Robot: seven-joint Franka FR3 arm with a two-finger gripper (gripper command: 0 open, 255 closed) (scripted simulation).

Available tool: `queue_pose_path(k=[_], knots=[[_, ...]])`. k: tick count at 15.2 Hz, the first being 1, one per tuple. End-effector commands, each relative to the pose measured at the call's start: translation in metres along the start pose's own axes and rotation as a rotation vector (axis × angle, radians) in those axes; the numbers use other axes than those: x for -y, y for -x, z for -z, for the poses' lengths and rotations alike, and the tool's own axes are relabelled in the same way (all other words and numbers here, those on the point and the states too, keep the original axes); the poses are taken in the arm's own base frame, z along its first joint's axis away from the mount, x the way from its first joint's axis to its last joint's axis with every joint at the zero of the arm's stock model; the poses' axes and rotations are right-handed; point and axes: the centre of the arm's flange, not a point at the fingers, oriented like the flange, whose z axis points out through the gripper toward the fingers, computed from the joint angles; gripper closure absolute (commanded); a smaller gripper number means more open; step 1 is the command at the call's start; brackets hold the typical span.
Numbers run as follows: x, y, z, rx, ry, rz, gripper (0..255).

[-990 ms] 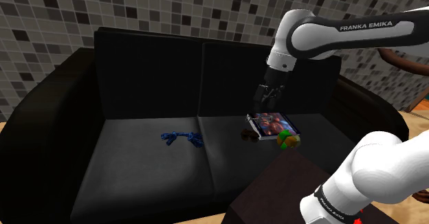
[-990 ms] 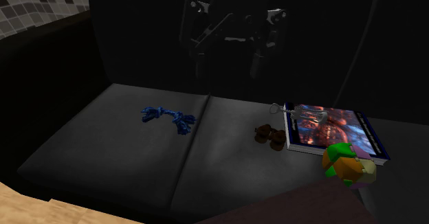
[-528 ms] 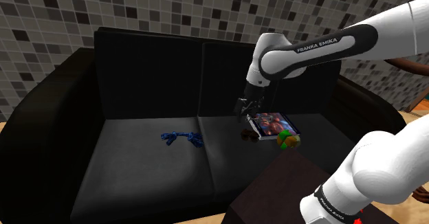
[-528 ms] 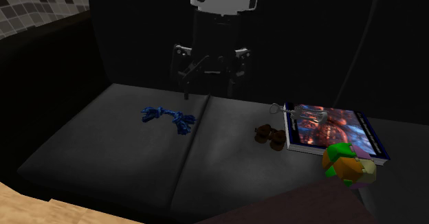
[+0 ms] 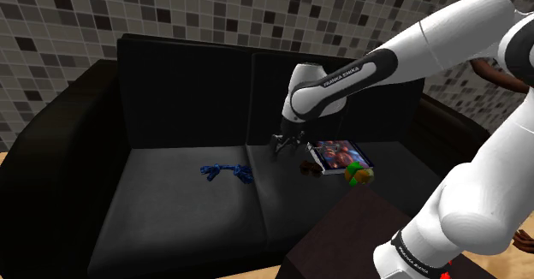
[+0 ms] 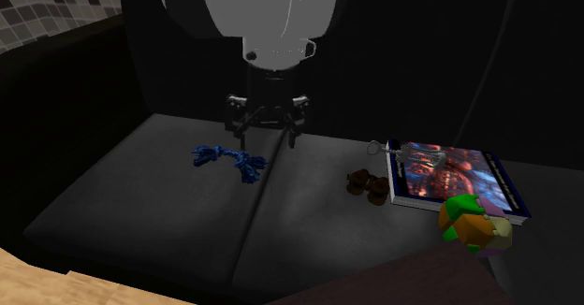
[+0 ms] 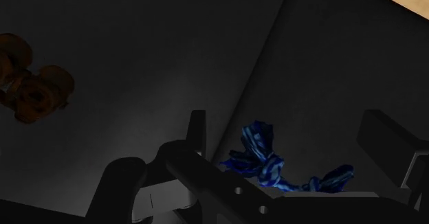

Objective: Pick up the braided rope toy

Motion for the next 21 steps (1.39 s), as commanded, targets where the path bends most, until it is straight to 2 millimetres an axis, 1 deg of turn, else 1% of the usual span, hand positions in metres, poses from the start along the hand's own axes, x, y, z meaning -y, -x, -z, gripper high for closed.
queue_pose_path(k=[1,15,16,21], knots=[[0.006,-0.016,-0.021,-0.006,0.003,-0.002,0],[0.033,-0.134,-0.157,-0.041,0.027,-0.012,0],[0.033,-0.134,-0.157,-0.042,0.027,-0.012,0],[0.03,-0.137,-0.183,-0.042,0.027,-0.012,0]])
